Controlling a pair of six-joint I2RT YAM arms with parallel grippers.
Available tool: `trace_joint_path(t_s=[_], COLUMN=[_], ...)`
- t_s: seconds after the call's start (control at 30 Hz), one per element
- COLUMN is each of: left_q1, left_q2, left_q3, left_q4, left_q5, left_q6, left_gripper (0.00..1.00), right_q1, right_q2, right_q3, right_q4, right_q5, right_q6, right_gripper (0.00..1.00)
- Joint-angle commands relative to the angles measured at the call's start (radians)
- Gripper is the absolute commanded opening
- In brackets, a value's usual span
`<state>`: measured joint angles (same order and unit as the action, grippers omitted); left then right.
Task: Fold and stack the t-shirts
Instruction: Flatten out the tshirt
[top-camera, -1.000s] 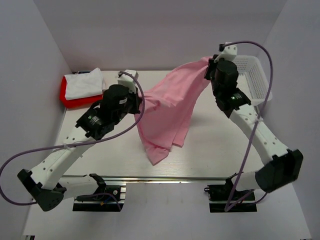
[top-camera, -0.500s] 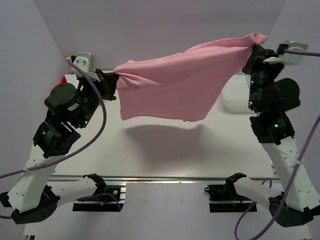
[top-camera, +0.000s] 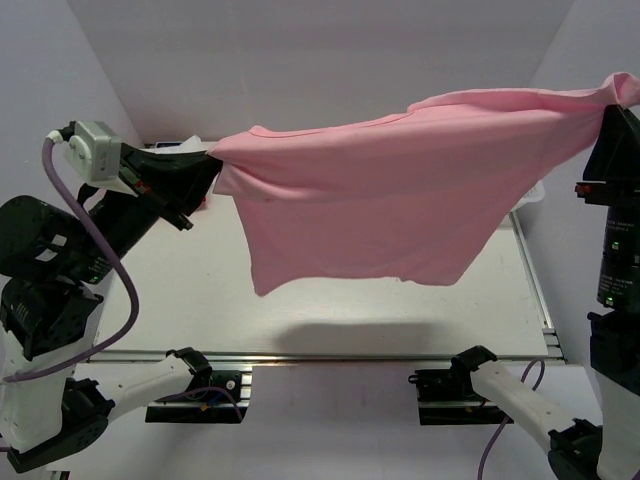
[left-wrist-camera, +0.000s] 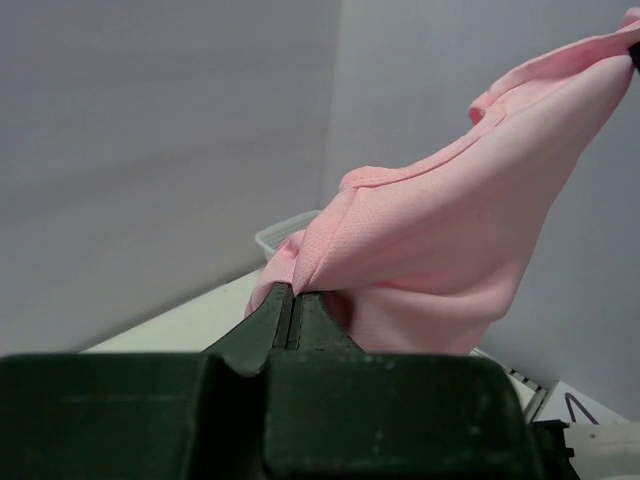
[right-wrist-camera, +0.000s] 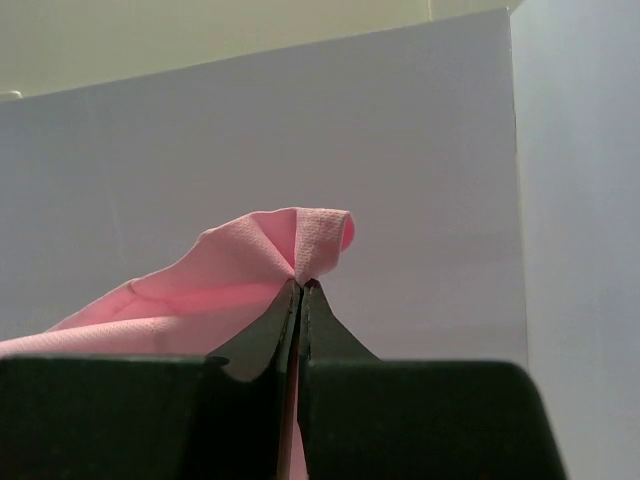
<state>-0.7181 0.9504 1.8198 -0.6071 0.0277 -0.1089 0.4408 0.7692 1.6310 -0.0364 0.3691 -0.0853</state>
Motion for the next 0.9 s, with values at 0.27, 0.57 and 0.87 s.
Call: trace_joint_path(t_s=[0.27, 0.57, 0.87], left_q1=[0.006, 0.074, 0.291], left_q2=[0.047, 0.319, 0.871], left_q3=[-0.233, -0.580, -0.324], left_q4=[0.069, 0.162, 0.136], left_q5=[-0.240, -0.549, -0.436], left_q6=[-0.060, -0.235, -0.265], left_gripper=[0.00, 0.00, 0.99], right_q1=[-0.001, -0.013, -0.056], right_q2=[0.113, 0.428, 0.922], right_q3=[-0.212, -0.545, -0.274], right_q4=[0.090, 0.170, 0.052], right_q5=[0.127, 0.206, 0.176], right_q6=[0.041, 0.228, 0.240], right_gripper=[0.00, 0.00, 0.35])
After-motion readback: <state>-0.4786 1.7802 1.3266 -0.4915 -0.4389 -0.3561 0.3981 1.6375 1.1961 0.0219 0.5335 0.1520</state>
